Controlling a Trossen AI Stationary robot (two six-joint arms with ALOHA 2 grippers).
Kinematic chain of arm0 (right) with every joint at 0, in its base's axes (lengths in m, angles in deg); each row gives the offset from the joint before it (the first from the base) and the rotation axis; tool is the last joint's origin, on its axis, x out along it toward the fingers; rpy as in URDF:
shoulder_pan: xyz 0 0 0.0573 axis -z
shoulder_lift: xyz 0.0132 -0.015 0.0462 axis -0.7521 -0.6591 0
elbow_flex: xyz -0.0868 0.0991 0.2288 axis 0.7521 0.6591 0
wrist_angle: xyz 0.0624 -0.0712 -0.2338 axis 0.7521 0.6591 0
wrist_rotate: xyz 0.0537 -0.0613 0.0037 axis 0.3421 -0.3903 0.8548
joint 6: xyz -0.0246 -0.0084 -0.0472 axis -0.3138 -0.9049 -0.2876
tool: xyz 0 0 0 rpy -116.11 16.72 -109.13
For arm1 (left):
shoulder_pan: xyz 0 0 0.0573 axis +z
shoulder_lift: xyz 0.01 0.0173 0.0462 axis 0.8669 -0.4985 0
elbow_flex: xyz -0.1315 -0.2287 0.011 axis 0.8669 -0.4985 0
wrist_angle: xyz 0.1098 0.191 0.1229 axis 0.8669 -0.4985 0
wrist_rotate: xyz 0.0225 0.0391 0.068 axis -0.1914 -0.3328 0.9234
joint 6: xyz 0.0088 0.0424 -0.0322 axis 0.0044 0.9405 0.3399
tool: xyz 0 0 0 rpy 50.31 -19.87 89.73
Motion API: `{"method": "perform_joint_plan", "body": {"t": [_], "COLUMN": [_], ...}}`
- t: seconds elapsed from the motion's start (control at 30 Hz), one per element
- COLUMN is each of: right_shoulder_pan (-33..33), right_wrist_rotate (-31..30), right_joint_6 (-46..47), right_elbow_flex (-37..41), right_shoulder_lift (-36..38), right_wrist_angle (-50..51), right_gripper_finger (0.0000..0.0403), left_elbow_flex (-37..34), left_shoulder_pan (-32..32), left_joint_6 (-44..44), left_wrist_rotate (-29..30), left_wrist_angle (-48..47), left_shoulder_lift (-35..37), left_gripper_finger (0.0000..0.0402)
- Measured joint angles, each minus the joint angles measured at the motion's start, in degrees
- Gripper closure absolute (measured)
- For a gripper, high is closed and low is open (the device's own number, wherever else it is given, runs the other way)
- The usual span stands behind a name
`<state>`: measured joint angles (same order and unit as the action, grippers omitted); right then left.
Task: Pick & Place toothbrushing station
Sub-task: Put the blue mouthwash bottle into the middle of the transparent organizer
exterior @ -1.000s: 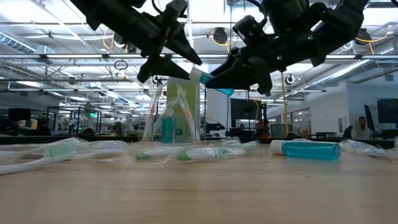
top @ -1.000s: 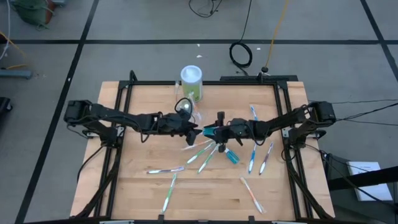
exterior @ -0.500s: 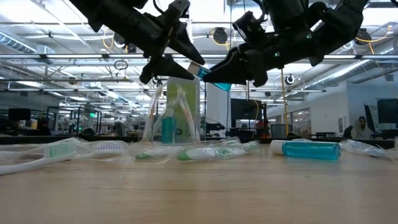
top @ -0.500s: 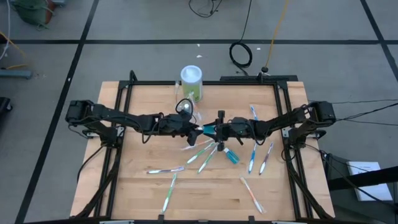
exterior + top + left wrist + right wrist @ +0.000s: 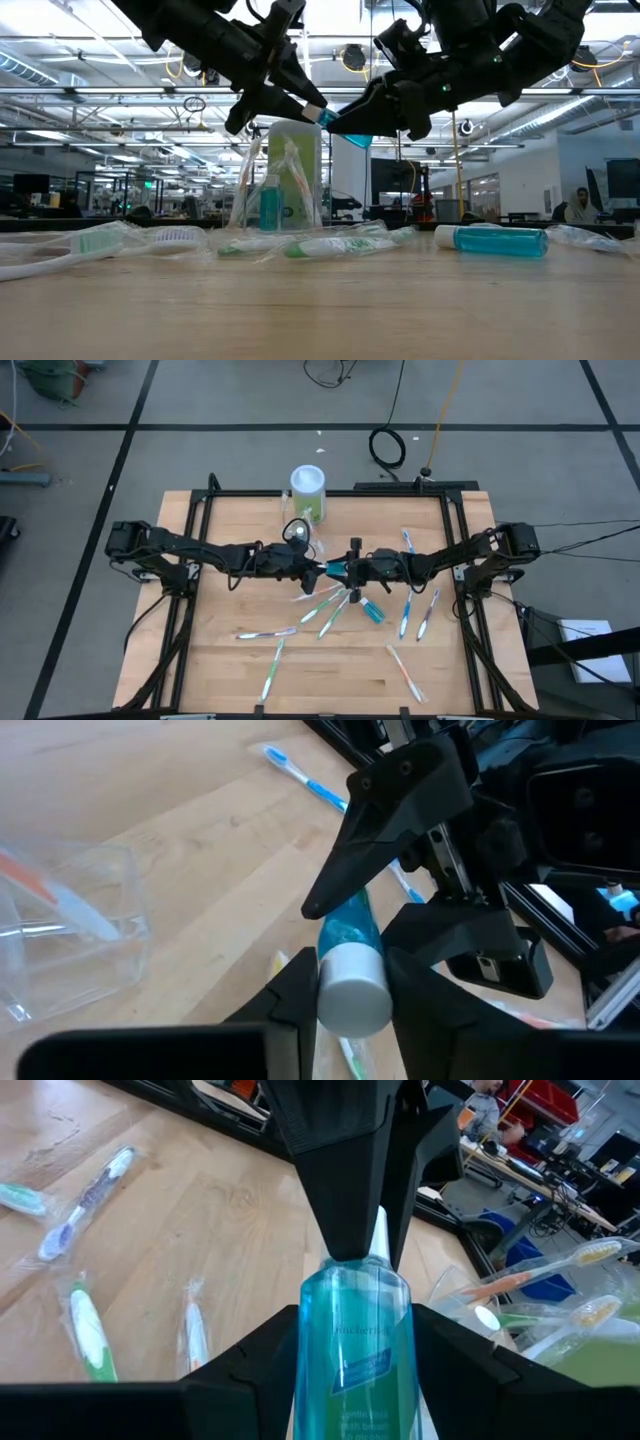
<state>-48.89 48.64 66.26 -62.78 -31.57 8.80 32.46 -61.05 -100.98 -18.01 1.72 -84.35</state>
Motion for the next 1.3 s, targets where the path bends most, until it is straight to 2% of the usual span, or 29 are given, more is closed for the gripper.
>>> {"method": "perform_joint_plan", "body": {"t": [0.3,0.53,0.7,0.8,0.9,1.07,1.3], "right_shoulder_pan": [0.0,0.0,0.0,0.0,0.0,0.2,0.3], "right_wrist_rotate": [0.0,0.0,-0.5,-4.8,-8.8,-8.7,-8.6], "right_joint_6": [1.3,1.6,3.7,3.9,3.1,2.7,0.2], "right_elbow_flex": [0.0,0.0,0.0,-0.1,-0.1,-0.1,-0.1], "right_shoulder_lift": [0.0,0.0,0.0,0.0,0.0,0.0,0.0], "right_wrist_angle": [-0.3,0.1,0.2,0.1,0.9,1.6,1.6], "right_gripper_finger": [0.0213,0.0214,0.0203,0.0190,0.0176,0.0156,0.0149], "left_elbow_flex": [0.0,0.0,0.0,0.0,0.0,0.0,2.3], "left_shoulder_pan": [0.0,0.0,1.8,3.3,5.0,8.2,13.4], "left_joint_6": [0.6,0.6,2.0,2.1,2.1,3.1,12.7], "left_wrist_rotate": [-0.4,-0.5,-2.5,-2.8,-2.7,-1.0,-0.6], "left_wrist_angle": [-0.1,-0.2,-1.3,-4.5,-13.0,-20.8,-32.7], "left_shoulder_lift": [0.0,0.0,1.3,4.2,7.0,12.4,16.3], "left_gripper_finger": [0.0286,0.0305,0.0293,0.0292,0.0297,0.0304,0.0299]}}
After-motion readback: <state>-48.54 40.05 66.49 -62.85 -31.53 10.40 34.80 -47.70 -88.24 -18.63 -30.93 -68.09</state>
